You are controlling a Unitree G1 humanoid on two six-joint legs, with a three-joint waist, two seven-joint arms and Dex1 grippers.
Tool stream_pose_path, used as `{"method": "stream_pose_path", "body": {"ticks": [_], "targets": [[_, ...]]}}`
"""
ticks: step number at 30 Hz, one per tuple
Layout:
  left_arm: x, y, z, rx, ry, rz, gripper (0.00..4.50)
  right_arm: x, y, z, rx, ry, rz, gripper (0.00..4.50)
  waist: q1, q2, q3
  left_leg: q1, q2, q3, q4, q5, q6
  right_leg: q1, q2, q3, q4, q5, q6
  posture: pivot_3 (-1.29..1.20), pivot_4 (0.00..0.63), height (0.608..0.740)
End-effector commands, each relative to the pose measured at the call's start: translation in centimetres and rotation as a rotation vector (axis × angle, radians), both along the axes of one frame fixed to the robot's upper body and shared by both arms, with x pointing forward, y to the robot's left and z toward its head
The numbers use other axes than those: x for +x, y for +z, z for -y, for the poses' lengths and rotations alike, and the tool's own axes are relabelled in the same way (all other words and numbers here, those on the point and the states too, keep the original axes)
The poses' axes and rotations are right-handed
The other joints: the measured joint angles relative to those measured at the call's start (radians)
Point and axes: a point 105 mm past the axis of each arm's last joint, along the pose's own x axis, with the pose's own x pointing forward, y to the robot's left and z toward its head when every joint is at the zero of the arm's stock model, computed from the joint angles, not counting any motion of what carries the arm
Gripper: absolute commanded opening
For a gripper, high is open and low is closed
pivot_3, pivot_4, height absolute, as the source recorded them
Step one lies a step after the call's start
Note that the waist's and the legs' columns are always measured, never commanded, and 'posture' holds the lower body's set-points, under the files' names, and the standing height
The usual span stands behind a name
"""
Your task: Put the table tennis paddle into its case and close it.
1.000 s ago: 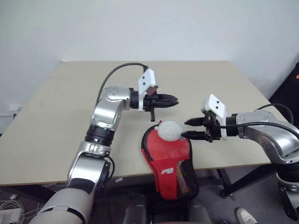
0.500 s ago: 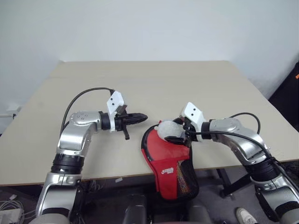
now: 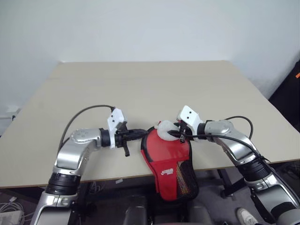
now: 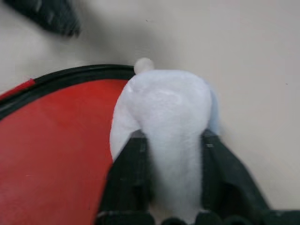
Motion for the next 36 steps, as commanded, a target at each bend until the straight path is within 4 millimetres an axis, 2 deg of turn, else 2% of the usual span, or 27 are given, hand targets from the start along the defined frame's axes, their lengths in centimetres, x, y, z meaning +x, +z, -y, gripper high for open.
{"method": "stream_pose_path", "body": {"ticks": [1,3,9,13,27,31,36], "targets": [[-0.3,0.6,1.8,-0.010,-0.045,0.053,0.00,0.6,0.9,-0.4,-0.022,0.015,0.044,0.33,0.000,0.000,0.000,0.000,0.000,0.000,0.000,0.000,0.000,0.000,0.000,0.000,0.000,0.000,0.000,0.00,0.000,0.654],[-0.4,0.4,2.6,-0.014,-0.065,0.056,0.00,0.9,1.4,-0.6,-0.018,0.017,0.053,0.01,-0.001,0.000,0.000,0.000,0.000,0.001,0.000,0.000,0.000,0.000,0.000,0.001,0.000,0.000,0.000,0.00,0.000,0.654],[0.0,0.4,3.7,-0.027,-0.082,0.064,0.00,2.2,2.7,-1.0,0.003,0.005,0.071,0.00,-0.001,0.000,0.000,0.000,0.001,0.003,-0.001,0.000,0.000,-0.001,0.000,0.001,0.001,0.000,0.000,0.00,0.000,0.654],[1.1,0.0,4.8,-0.007,-0.108,0.081,0.00,4.2,4.0,-1.1,0.024,-0.036,0.087,0.00,-0.001,0.000,0.000,0.000,0.000,0.004,0.000,0.000,0.000,-0.001,0.000,0.002,0.001,0.000,0.000,0.00,0.000,0.654],[1.6,-4.2,6.2,0.149,-0.183,0.070,0.00,6.3,3.8,-1.1,0.039,-0.076,0.070,0.00,-0.018,0.003,-0.002,0.000,0.001,0.011,-0.002,0.001,-0.001,-0.003,0.000,0.002,0.001,0.002,0.002,0.00,0.000,0.654],[1.6,-4.6,6.1,0.163,-0.193,0.058,0.00,6.9,3.8,-0.5,0.028,-0.096,0.075,0.00,-0.022,0.003,-0.002,0.000,0.001,0.011,-0.002,0.001,-0.001,-0.002,0.000,0.002,0.001,0.002,0.002,0.00,0.000,0.654],[1.4,-5.1,5.9,0.182,-0.208,0.051,0.00,7.8,3.1,1.9,-0.015,-0.152,0.077,0.00,-0.022,0.003,-0.002,0.001,0.000,0.011,-0.002,0.001,-0.001,-0.001,0.000,0.002,0.001,0.002,0.002,0.00,0.000,0.654]]}}
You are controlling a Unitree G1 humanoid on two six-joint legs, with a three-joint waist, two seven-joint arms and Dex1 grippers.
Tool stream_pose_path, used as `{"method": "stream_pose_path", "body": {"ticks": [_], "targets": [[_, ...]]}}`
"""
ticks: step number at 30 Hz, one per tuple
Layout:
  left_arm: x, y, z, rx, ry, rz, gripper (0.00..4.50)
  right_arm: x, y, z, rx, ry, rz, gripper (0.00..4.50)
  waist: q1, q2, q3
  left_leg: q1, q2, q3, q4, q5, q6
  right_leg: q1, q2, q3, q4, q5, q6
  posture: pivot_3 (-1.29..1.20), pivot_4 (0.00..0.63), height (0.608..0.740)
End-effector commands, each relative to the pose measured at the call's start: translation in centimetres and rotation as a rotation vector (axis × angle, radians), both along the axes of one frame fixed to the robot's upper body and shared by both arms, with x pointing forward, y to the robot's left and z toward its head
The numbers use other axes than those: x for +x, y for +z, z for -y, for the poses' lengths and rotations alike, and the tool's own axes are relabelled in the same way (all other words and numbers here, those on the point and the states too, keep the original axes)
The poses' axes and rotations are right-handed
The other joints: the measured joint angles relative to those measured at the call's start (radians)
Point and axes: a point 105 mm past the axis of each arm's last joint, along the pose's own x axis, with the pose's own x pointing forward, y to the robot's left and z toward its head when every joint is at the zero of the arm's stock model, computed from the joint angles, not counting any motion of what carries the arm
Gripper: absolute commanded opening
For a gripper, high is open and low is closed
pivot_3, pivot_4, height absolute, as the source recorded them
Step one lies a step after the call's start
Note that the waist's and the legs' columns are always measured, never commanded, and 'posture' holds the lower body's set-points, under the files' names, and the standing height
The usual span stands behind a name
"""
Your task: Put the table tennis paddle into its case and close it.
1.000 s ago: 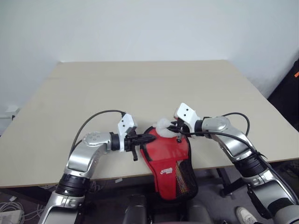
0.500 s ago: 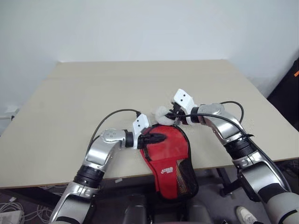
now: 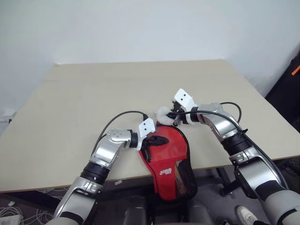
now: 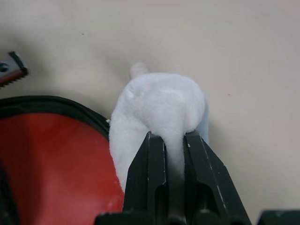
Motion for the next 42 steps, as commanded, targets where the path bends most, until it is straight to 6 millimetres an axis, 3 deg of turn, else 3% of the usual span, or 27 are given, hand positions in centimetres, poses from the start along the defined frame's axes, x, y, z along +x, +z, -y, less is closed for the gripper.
{"method": "stream_pose_path", "body": {"ticks": [1,11,23,35,42], "targets": [[-0.3,-1.3,-0.2,0.054,-0.015,-0.029,0.00,1.5,1.9,2.6,-0.018,-0.068,0.078,0.00,0.000,0.000,0.000,0.000,0.000,0.000,0.000,0.000,0.000,0.000,0.000,0.000,0.000,0.000,0.000,0.00,0.000,0.654],[0.1,-1.7,-0.8,0.080,-0.031,-0.020,0.00,1.1,1.5,6.0,-0.092,-0.065,0.078,0.00,0.001,0.001,0.000,0.003,0.000,-0.002,0.000,0.000,0.000,0.002,0.000,0.002,0.000,0.000,0.000,0.00,0.000,0.654],[0.6,-1.5,-1.0,0.088,-0.048,-0.014,0.00,-4.5,0.8,12.0,-0.178,-0.016,0.002,0.00,0.014,0.001,0.000,0.007,0.000,-0.005,0.001,-0.001,0.003,0.004,-0.002,0.003,-0.001,-0.001,-0.002,0.00,0.000,0.654],[1.0,-1.3,-1.2,0.106,-0.070,-0.008,0.00,-11.1,1.6,13.3,-0.159,0.088,-0.113,0.00,0.036,0.001,0.000,0.007,0.001,-0.010,0.005,-0.004,0.006,0.006,-0.003,0.000,-0.002,-0.002,-0.002,0.00,0.000,0.654],[1.3,-1.2,-1.0,0.106,-0.081,-0.002,0.00,-14.0,2.0,13.3,-0.165,0.169,-0.174,0.00,0.045,0.001,0.000,0.007,0.001,-0.012,0.005,-0.004,0.008,0.008,-0.003,-0.002,-0.003,-0.002,-0.002,0.00,0.000,0.654]]}}
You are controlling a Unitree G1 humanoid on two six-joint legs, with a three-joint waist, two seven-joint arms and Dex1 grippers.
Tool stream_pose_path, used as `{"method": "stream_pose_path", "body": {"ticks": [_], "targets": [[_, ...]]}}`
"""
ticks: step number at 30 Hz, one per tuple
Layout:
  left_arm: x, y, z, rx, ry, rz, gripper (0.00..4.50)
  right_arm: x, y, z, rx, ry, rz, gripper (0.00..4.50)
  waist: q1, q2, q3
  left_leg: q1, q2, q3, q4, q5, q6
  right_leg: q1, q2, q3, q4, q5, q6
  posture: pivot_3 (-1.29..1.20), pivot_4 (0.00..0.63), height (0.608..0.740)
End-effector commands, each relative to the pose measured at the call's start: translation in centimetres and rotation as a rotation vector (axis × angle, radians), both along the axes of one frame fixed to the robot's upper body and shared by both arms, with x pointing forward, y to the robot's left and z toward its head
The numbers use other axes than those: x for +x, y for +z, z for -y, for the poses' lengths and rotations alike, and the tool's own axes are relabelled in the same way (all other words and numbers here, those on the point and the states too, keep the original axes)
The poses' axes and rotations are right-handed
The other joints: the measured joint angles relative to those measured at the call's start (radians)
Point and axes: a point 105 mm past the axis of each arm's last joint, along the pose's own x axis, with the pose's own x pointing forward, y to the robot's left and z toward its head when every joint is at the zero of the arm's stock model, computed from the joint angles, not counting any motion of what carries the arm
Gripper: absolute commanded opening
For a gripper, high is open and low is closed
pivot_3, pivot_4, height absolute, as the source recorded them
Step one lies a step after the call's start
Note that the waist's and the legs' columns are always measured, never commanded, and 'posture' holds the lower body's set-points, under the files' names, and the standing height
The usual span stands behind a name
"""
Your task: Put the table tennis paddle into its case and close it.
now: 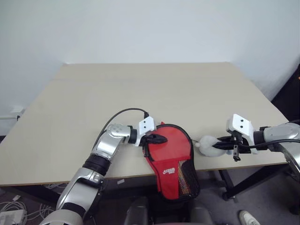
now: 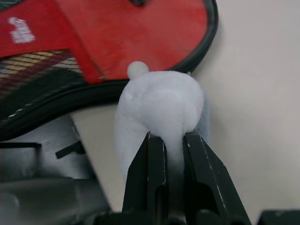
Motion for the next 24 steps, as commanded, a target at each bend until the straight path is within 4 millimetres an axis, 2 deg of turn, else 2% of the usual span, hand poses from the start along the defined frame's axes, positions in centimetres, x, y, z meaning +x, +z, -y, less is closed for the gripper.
{"method": "stream_pose_path", "body": {"ticks": [1,9,24], "targets": [[0.0,-1.0,-0.5,0.059,0.004,-0.015,0.00,-1.2,1.5,-0.2,0.002,0.056,0.015,0.00,0.002,0.000,0.000,0.000,0.000,0.000,0.000,0.000,0.001,0.000,0.000,0.000,0.000,0.000,0.000,0.00,0.000,0.654],[0.2,-1.0,-0.5,0.063,-0.006,-0.012,0.00,-5.0,1.4,-1.0,0.013,0.201,-0.096,0.00,0.007,0.000,0.000,0.000,0.000,-0.005,0.000,-0.003,0.005,0.003,0.000,-0.003,-0.002,0.000,0.000,0.00,0.000,0.654],[0.4,-0.8,-0.8,0.073,-0.008,-0.011,0.00,-9.9,1.1,-1.4,0.037,0.362,-0.253,0.00,0.010,-0.001,0.001,0.000,-0.001,-0.010,0.000,-0.004,0.006,0.007,-0.001,-0.005,-0.005,-0.001,0.001,0.00,0.000,0.654]]}}
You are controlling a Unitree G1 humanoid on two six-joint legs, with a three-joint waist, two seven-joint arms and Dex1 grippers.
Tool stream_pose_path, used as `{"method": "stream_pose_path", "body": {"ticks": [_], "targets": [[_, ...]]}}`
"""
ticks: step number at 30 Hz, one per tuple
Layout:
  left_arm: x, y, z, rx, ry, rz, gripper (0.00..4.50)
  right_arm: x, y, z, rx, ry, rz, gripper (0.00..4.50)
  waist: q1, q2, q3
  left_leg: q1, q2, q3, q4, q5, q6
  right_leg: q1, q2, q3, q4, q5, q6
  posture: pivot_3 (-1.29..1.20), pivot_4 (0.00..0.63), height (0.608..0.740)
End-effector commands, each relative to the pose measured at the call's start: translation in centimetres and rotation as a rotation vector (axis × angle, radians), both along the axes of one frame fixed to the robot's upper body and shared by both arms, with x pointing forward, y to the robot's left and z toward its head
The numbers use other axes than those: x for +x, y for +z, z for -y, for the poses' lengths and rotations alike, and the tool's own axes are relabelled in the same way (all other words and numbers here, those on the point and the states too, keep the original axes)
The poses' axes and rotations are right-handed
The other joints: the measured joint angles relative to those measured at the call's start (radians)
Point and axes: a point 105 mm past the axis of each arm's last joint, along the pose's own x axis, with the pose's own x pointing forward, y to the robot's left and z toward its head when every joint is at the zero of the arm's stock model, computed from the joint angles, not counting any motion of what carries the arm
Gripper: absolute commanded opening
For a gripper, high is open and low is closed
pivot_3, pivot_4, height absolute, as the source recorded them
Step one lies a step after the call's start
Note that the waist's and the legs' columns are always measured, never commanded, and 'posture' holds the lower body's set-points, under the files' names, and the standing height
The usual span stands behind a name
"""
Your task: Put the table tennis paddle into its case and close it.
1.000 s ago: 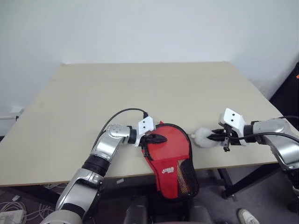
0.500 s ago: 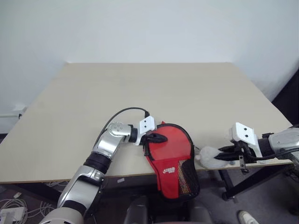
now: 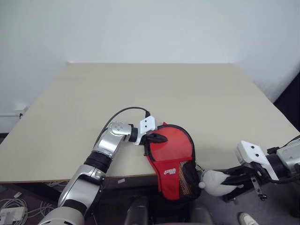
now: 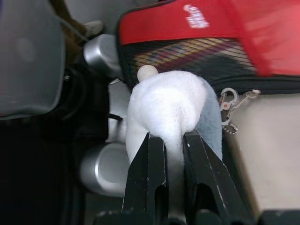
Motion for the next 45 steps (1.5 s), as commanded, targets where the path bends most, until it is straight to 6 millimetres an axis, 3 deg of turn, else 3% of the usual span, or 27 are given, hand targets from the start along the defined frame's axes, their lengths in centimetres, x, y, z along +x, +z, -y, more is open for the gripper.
{"method": "stream_pose_path", "body": {"ticks": [1,17,23,25,31,34,38,45], "targets": [[0.1,-0.8,-0.9,0.047,0.015,-0.021,0.00,-1.3,1.0,-0.3,0.017,0.076,-0.008,0.00,0.001,0.000,0.000,0.000,0.000,-0.001,0.000,0.000,0.000,0.001,0.000,0.000,0.000,0.000,0.000,0.00,0.000,0.654],[0.6,-0.6,-0.7,0.050,0.019,-0.018,0.00,-5.1,2.2,-0.7,0.071,0.205,-0.103,0.00,0.003,0.000,0.000,0.001,0.000,-0.004,-0.004,-0.001,0.002,0.004,0.000,-0.002,-0.008,0.000,0.001,0.00,0.000,0.654],[1.0,-0.4,-0.4,0.038,0.039,-0.012,0.00,-5.9,2.1,-1.4,0.089,0.222,-0.116,0.00,0.004,0.000,0.000,0.001,-0.001,-0.004,-0.004,-0.001,0.002,0.005,0.000,-0.002,-0.011,0.001,0.002,0.00,0.000,0.654],[1.0,-0.3,-0.4,0.033,0.043,-0.007,0.00,-5.0,2.0,-1.3,0.082,0.188,-0.081,0.00,0.003,-0.001,0.000,0.001,-0.001,-0.004,-0.004,-0.002,0.002,0.005,0.000,-0.001,-0.011,0.001,0.002,0.00,0.000,0.654],[1.4,1.1,-0.3,-0.016,0.079,0.012,0.00,-1.0,2.8,-0.9,0.101,0.034,0.024,2.04,0.003,-0.001,0.001,0.001,-0.001,-0.004,-0.005,-0.002,0.002,0.005,0.000,-0.001,-0.012,0.002,0.003,0.00,0.000,0.654],[1.0,3.5,-0.9,-0.066,0.090,0.027,0.61,2.0,4.3,-0.8,0.175,-0.079,0.087,3.19,-0.002,-0.002,0.005,0.001,-0.001,-0.003,-0.005,-0.002,0.002,0.004,0.000,-0.001,-0.013,0.002,0.003,0.00,0.000,0.654],[0.2,6.4,-2.4,-0.108,0.128,0.057,1.97,5.2,5.0,-1.0,0.245,-0.210,0.143,4.50,-0.004,-0.004,0.007,0.001,-0.001,-0.003,-0.007,0.002,-0.004,0.003,0.001,-0.001,-0.012,0.002,0.002,0.00,0.000,0.654],[-0.7,9.5,-7.2,-0.132,0.293,0.071,4.45,9.8,5.3,-1.3,0.321,-0.406,0.221,4.50,-0.004,-0.001,0.008,0.001,-0.001,-0.001,-0.008,0.001,-0.006,0.002,0.002,0.000,-0.012,0.002,0.003,0.00,0.000,0.654]]}}
